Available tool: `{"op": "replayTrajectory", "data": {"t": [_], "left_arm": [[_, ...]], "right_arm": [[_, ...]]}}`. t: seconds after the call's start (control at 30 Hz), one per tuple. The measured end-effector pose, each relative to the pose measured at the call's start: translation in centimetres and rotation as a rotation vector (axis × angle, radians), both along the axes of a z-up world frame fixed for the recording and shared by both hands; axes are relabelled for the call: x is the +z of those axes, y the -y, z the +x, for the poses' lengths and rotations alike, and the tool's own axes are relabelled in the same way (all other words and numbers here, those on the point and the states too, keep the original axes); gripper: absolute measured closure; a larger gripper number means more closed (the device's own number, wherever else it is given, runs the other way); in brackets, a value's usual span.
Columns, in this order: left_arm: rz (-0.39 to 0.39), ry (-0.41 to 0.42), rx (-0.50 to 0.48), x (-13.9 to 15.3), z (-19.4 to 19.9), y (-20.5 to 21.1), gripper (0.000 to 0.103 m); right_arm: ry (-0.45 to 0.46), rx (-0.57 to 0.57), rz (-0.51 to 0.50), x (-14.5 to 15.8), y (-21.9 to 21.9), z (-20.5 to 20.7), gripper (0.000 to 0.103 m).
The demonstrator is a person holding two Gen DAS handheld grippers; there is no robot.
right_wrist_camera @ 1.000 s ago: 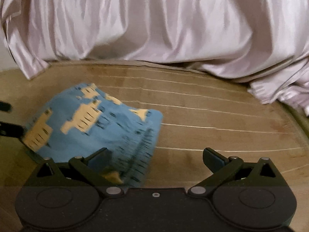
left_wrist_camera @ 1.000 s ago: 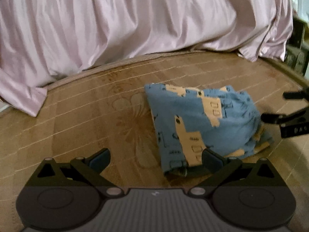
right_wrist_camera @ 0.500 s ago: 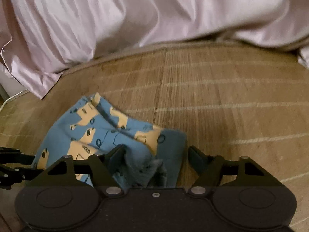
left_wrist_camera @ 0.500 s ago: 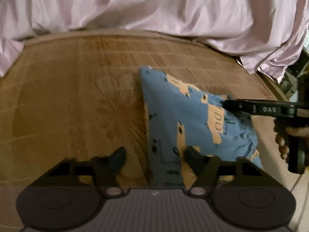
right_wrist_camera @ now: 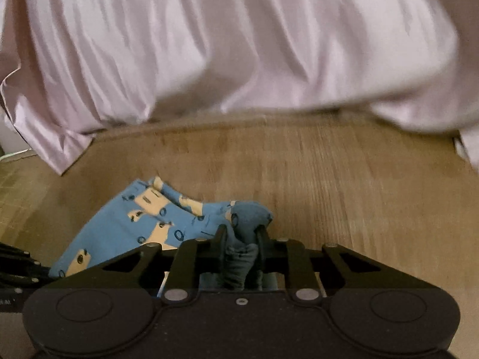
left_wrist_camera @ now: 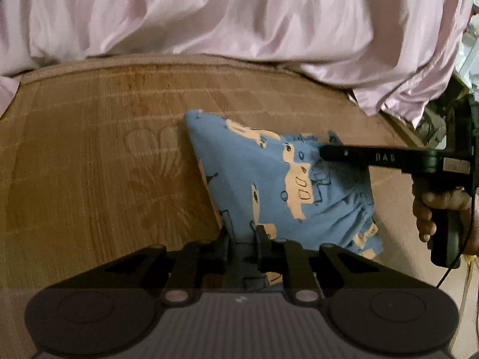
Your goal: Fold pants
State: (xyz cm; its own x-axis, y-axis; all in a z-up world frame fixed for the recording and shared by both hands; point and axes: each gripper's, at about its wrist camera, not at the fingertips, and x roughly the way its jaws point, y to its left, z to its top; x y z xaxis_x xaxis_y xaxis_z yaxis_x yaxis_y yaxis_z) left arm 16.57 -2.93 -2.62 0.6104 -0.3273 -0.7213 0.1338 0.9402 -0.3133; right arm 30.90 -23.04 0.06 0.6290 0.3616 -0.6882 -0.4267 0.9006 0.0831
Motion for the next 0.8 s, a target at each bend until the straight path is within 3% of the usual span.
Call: {"op": "replayTrajectory", "data": {"t": [0.23, 0.37, 0.47, 0.53, 0.63, 0.67, 0.73, 0.8], "left_arm": [[0.004, 0.100, 0.110, 3.0, 3.7, -3.0, 0.086], [0.016, 0.091, 0.159, 3.3, 6.3, -4.7, 0.086], [0.045, 0.041, 0.177, 1.7, 7.4, -5.1, 0.085], [0.056, -0.019, 0.185, 0.2, 7.8, -5.4, 0.082], [0.045, -0.057, 0.212, -1.0, 7.4, -6.0, 0.069], [0.044, -0.044, 0.226, -0.7, 6.8, -6.2, 0.064], [0.069, -0.005, 0.237, 0.1, 5.8, -6.1, 0.033], [0.109, 0.048, 0.246, 1.3, 4.5, -5.6, 0.025]], "right_arm": [[0.086, 0.084, -0.035, 3.3, -5.3, 6.1, 0.083], [0.049, 0.105, -0.062, 1.6, -7.4, 9.0, 0.079], [0.009, 0.078, -0.104, -1.3, -8.3, 9.6, 0.074], [0.019, 0.048, -0.110, -2.0, -8.0, 8.8, 0.064], [0.096, 0.021, -0.073, -0.8, -6.6, 5.9, 0.031], [0.128, 0.017, -0.065, -0.2, -6.2, 4.7, 0.027], [0.192, 0.006, -0.055, 1.1, -5.2, 2.0, 0.026], [0.233, -0.025, -0.047, 2.0, -4.5, -0.2, 0.020]]}}
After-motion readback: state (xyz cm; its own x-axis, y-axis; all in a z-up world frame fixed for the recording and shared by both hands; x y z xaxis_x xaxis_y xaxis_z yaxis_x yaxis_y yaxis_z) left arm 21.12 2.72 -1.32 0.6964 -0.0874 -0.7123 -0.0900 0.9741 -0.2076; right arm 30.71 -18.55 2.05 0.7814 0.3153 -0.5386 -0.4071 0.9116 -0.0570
